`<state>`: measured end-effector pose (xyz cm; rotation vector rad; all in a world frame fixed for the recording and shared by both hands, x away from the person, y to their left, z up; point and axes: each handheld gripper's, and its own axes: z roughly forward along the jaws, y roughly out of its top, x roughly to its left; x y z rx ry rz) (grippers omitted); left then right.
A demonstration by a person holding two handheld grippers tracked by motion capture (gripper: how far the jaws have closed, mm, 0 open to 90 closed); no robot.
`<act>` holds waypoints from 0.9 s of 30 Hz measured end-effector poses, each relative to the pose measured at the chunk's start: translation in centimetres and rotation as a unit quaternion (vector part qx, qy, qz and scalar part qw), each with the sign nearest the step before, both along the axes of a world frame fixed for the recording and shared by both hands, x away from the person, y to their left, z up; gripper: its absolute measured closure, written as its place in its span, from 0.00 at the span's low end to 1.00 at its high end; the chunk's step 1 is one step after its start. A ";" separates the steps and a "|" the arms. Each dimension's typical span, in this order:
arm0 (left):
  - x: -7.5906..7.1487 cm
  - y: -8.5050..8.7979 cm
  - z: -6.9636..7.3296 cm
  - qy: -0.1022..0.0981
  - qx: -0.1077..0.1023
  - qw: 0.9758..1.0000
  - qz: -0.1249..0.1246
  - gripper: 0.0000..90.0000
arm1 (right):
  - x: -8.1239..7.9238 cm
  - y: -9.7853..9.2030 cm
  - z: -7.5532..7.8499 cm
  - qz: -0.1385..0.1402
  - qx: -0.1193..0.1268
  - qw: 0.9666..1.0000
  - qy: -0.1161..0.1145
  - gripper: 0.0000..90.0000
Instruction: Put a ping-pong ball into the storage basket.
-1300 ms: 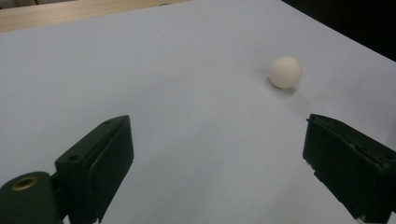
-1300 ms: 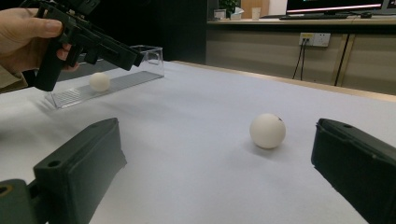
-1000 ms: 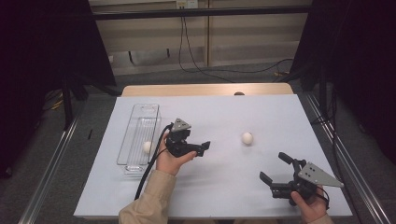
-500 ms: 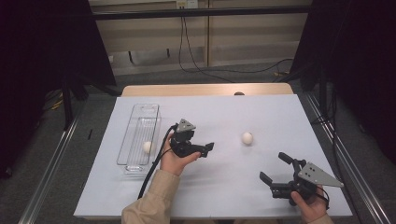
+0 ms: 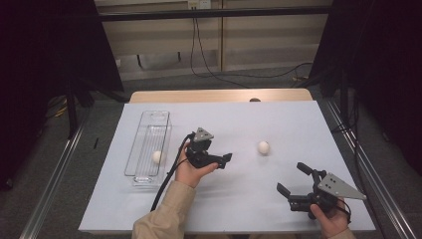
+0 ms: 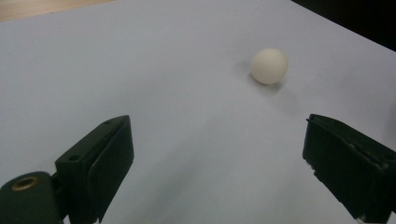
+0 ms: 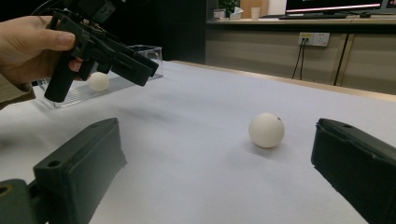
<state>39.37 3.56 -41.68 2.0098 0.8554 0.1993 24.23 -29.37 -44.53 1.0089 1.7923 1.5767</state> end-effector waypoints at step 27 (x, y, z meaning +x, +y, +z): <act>0.0 -2.1 -0.2 -0.003 0.006 1.000 -0.015 0.10 | 0.0 -0.1 -0.1 0.000 0.000 1.000 0.000 0.02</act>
